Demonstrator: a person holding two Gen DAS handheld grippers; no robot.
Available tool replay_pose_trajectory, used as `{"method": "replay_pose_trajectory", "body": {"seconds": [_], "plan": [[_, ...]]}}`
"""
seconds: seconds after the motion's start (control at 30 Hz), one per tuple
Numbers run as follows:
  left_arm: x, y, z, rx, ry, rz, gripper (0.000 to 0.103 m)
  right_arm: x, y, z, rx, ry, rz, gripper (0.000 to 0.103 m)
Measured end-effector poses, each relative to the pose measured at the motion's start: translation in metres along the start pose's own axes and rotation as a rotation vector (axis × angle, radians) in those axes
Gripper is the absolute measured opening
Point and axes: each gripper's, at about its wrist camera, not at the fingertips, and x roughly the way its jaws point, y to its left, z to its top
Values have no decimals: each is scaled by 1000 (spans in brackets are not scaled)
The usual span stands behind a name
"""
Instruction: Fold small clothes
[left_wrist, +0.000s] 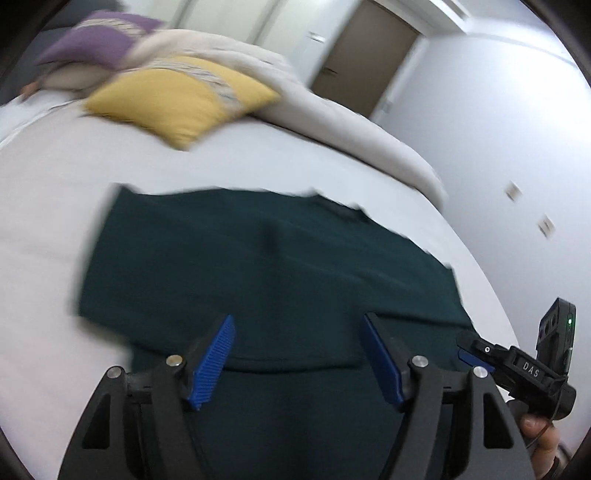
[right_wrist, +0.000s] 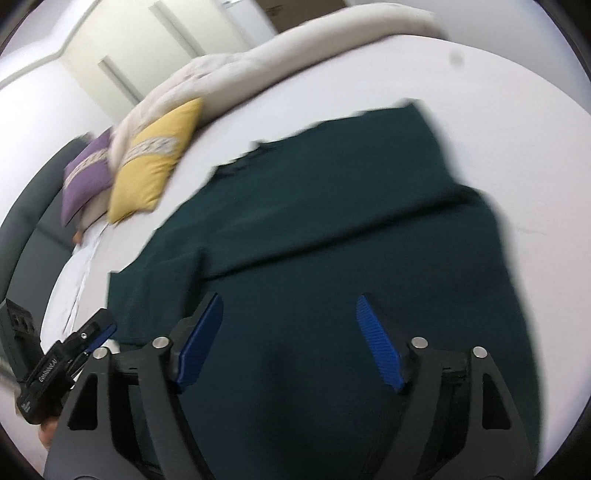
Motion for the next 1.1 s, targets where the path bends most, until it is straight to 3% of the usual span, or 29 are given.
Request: {"method": "replay_pose_trajectory", "body": {"seconds": [0.2,0.23,0.27,0.33,0.4,0.57,0.73,0.9,1.03,1.07,1.1], "plan": [[-20,65,12,-97,-32,67,71,82,78,12,-88,137,17,74],[-22,73,11,-107,-34,76,71,100,85,11,-92,181,1,70],[-23,78,12,-109,-34,85,71,111,91,10,-101,201,-27,63],[-25,88,12,-114,-34,96,71,118,108,10,-200,178,-117,22],[-25,99,15,-125,-38,115,71,109,116,14,-222,173,-82,6],[-13,104,34,-126,-43,154,71,49,124,48,-301,31,-45,6],[22,96,61,-96,-18,217,72,32,71,98,-263,-43,-66,6],[74,85,78,-49,60,303,72,91,8,102,-200,102,-156,6],[107,73,79,29,123,352,71,98,-6,103,-162,73,-109,7],[113,72,78,34,132,357,62,99,-8,104,-159,75,-102,6],[117,72,78,35,139,355,44,100,-9,107,-168,77,-100,6]]}}
